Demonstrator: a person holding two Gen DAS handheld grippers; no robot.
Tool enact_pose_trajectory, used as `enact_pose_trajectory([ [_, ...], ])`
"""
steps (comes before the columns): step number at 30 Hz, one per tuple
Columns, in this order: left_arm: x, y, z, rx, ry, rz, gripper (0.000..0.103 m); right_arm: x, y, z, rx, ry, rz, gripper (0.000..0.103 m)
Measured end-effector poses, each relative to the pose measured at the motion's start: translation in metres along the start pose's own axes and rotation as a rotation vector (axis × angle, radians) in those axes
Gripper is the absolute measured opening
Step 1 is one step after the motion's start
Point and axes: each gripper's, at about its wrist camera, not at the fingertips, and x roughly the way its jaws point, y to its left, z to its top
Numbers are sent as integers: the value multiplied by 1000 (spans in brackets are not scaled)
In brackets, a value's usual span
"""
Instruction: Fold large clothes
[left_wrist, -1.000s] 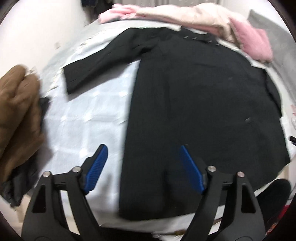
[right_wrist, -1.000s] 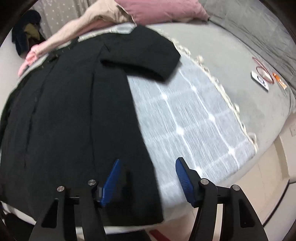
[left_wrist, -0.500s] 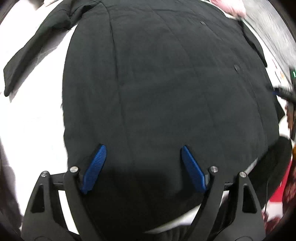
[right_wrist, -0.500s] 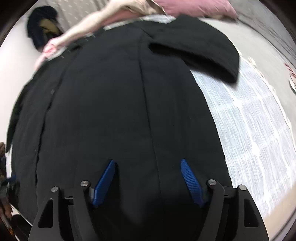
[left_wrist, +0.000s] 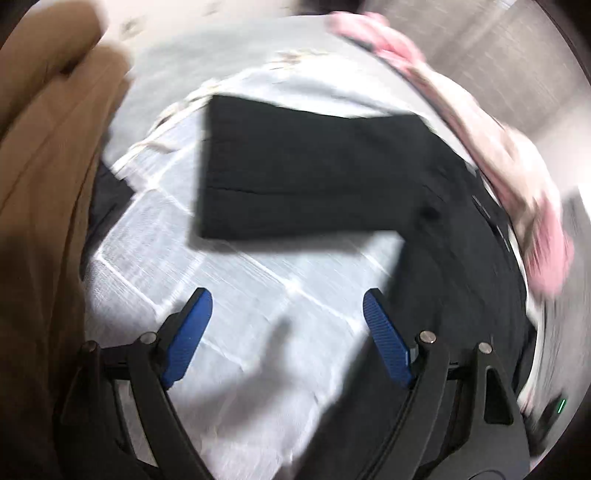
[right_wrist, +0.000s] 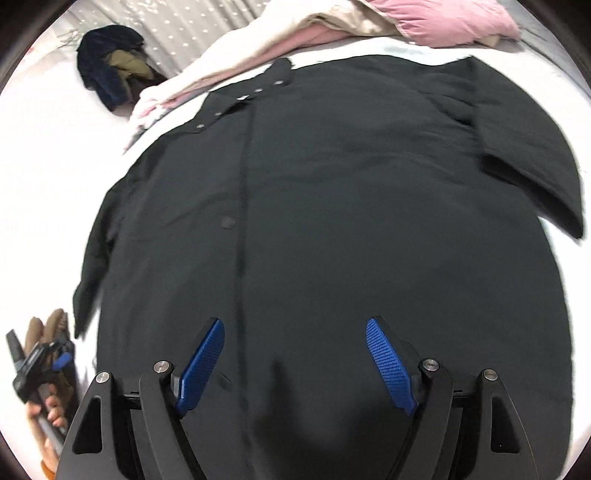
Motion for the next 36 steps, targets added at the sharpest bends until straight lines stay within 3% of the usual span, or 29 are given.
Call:
enact_pose_trajectory([
  [3, 16, 2, 8, -50, -9, 49, 84, 27, 14, 11, -44, 4, 18, 80],
  [5, 27, 9, 17, -105, -54, 125, 84, 50, 22, 17, -66, 12, 25, 80],
  [7, 29, 15, 17, -158, -117, 177, 84, 59, 19, 16, -75, 55, -11, 81],
  [12, 33, 5, 12, -240, -194, 276, 84, 62, 26, 11, -153, 40, -19, 81],
  [18, 35, -15, 0, -261, -206, 184, 84, 63, 26, 9, -149, 25, -17, 81],
  [21, 43, -1, 15, -356, -214, 120, 86, 56, 27, 3, -171, 18, -34, 81],
  [25, 47, 0, 37, -403, -269, 136, 88, 50, 27, -2, -196, 16, -53, 81],
  [27, 54, -4, 53, -381, -271, 203, 78, 50, 27, -4, -200, 13, -56, 81],
  [29, 57, -10, 67, -351, -279, 204, 42, 49, 27, -4, -205, 12, -57, 81],
  [31, 53, -22, 85, -284, -294, 210, 23, 49, 26, -4, -208, 13, -53, 81],
  [34, 26, -37, 101, -168, -420, 193, 19, 48, 23, -4, -208, 12, -45, 81],
  [36, 1, -38, 103, -113, -546, 112, 18, 48, 22, -3, -205, 12, -42, 81],
])
